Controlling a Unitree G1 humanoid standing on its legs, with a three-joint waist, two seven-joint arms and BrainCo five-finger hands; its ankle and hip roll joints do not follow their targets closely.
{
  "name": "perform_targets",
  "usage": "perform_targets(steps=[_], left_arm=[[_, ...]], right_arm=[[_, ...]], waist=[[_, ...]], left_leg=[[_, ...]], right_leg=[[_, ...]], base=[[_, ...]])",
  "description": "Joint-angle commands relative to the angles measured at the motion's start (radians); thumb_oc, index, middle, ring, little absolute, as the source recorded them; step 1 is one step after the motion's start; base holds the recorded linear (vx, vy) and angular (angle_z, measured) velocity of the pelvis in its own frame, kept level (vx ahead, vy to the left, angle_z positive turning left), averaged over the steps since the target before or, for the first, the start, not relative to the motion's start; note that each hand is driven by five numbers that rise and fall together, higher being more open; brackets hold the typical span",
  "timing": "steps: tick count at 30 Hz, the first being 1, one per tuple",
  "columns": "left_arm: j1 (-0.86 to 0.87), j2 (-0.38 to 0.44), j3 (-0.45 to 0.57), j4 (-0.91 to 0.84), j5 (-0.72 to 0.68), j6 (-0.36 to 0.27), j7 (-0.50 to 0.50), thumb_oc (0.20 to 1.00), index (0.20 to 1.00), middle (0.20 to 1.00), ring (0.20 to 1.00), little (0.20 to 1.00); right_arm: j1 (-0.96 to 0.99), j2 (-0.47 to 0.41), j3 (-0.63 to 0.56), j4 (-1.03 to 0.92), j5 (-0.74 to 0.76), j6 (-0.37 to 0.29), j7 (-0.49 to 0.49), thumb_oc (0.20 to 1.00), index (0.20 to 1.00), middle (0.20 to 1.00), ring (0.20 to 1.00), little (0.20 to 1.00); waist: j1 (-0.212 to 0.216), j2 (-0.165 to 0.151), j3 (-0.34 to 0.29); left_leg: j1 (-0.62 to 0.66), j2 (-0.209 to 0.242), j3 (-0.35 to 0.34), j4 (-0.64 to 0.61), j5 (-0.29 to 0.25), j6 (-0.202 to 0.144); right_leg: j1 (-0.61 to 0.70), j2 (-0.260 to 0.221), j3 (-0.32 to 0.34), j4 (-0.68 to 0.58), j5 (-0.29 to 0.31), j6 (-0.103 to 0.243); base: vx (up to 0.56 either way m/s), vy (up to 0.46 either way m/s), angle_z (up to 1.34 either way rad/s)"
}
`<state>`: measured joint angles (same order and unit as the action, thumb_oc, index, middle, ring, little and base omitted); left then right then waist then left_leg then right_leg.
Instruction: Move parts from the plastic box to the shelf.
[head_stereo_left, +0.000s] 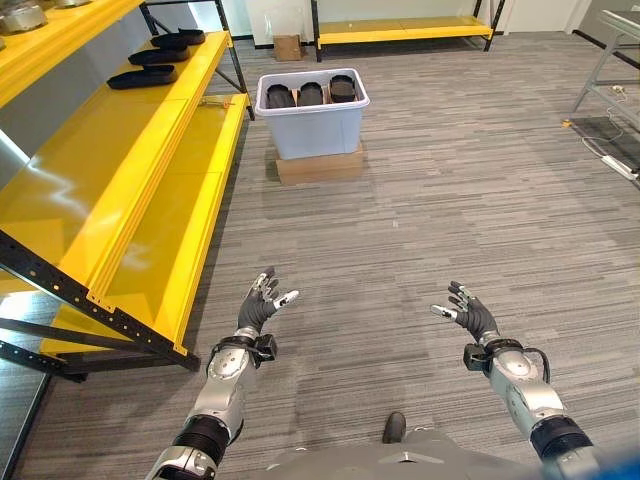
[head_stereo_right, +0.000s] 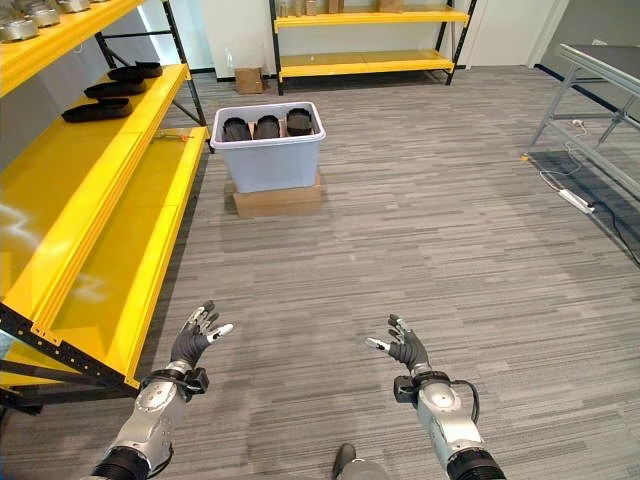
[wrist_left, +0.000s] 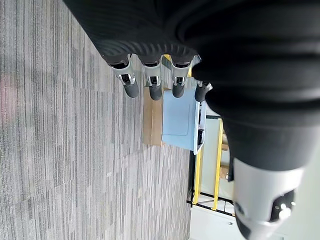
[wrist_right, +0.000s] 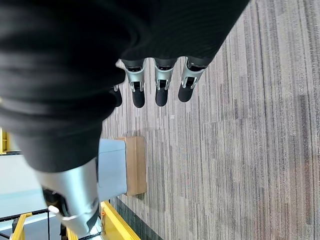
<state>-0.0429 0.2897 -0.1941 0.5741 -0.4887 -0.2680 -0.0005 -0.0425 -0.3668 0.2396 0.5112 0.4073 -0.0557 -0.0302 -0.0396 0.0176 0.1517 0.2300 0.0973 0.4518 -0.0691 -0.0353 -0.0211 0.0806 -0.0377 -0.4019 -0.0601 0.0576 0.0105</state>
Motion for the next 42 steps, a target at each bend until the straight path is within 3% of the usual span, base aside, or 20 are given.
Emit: perform_targets(steps=[1, 3, 6, 7, 11, 15, 22, 42], left_arm=[[-0.049, 0.036, -0.008, -0.024, 0.071, 0.012, 0.054, 1.000, 1.000, 1.000, 1.000, 1.000], [-0.055, 0.031, -0.009, 0.010, -0.006, 0.051, 0.065, 1.000, 1.000, 1.000, 1.000, 1.000], [-0.045, 0.026, 0.000, 0.020, -0.029, 0.018, 0.013, 1.000, 1.000, 1.000, 1.000, 1.000], [-0.038, 0.027, 0.000, 0.002, -0.035, 0.029, -0.003, 1.000, 1.000, 1.000, 1.000, 1.000], [-0.033, 0.015, 0.006, 0.028, -0.092, 0.086, -0.040, 1.000, 1.000, 1.000, 1.000, 1.000], [-0.025, -0.008, 0.006, 0.052, -0.140, 0.110, -0.099, 1.000, 1.000, 1.000, 1.000, 1.000], [-0.013, -0.011, 0.007, 0.060, -0.155, 0.126, -0.168, 1.000, 1.000, 1.000, 1.000, 1.000], [-0.051, 0.000, -0.044, 0.036, -0.109, 0.146, -0.185, 1.000, 1.000, 1.000, 1.000, 1.000]], right_arm=[[-0.076, -0.003, 0.022, 0.019, -0.030, -0.030, -0.011, 1.000, 1.000, 1.000, 1.000, 1.000], [-0.082, 0.003, 0.036, 0.033, -0.019, -0.005, -0.029, 1.000, 1.000, 1.000, 1.000, 1.000], [-0.080, 0.009, 0.049, 0.032, -0.013, -0.022, -0.014, 1.000, 1.000, 1.000, 1.000, 1.000], [-0.073, 0.012, 0.048, 0.026, -0.006, -0.006, -0.006, 1.000, 1.000, 1.000, 1.000, 1.000], [-0.069, 0.015, 0.041, 0.030, -0.001, -0.056, 0.028, 1.000, 1.000, 1.000, 1.000, 1.000], [-0.057, 0.017, 0.042, 0.019, -0.013, -0.041, 0.027, 1.000, 1.000, 1.000, 1.000, 1.000], [-0.044, 0.024, 0.030, 0.029, -0.013, -0.052, 0.024, 1.000, 1.000, 1.000, 1.000, 1.000], [-0.045, 0.029, 0.024, 0.016, -0.001, -0.056, -0.001, 1.000, 1.000, 1.000, 1.000, 1.000]], waist=[[0.003, -0.039, -0.002], [0.003, -0.037, -0.002], [0.004, -0.037, 0.001], [0.007, -0.035, 0.006], [0.004, -0.035, 0.002], [0.000, -0.038, 0.004], [-0.005, -0.038, 0.011], [-0.024, -0.042, 0.028]], left_leg=[[-0.048, -0.017, -0.030, 0.007, -0.005, -0.012], [-0.046, -0.018, -0.034, 0.005, -0.004, -0.012], [-0.046, -0.018, -0.032, 0.005, -0.005, -0.011], [-0.049, -0.017, -0.034, 0.008, -0.004, -0.011], [-0.046, -0.020, -0.033, 0.004, -0.005, -0.010], [-0.048, -0.022, -0.032, 0.005, -0.008, -0.006], [-0.046, -0.026, -0.028, 0.004, -0.011, -0.001], [-0.047, -0.041, -0.007, 0.013, -0.024, 0.028]], right_leg=[[0.104, -0.093, 0.006, 0.024, -0.089, 0.114], [0.104, -0.095, 0.005, 0.027, -0.090, 0.114], [0.103, -0.096, 0.003, 0.028, -0.090, 0.114], [0.101, -0.097, 0.003, 0.031, -0.090, 0.114], [0.101, -0.097, 0.003, 0.033, -0.091, 0.115], [0.097, -0.098, 0.004, 0.040, -0.095, 0.116], [0.092, -0.099, 0.012, 0.046, -0.095, 0.118], [0.048, -0.112, 0.030, 0.129, -0.115, 0.133]], base=[[0.00, 0.000, 0.00], [0.00, 0.000, 0.00], [0.00, 0.010, 0.03], [-0.02, 0.024, 0.05], [0.01, 0.029, 0.07], [0.00, 0.008, 0.03], [0.00, 0.000, 0.00], [0.01, 0.055, 0.00]])
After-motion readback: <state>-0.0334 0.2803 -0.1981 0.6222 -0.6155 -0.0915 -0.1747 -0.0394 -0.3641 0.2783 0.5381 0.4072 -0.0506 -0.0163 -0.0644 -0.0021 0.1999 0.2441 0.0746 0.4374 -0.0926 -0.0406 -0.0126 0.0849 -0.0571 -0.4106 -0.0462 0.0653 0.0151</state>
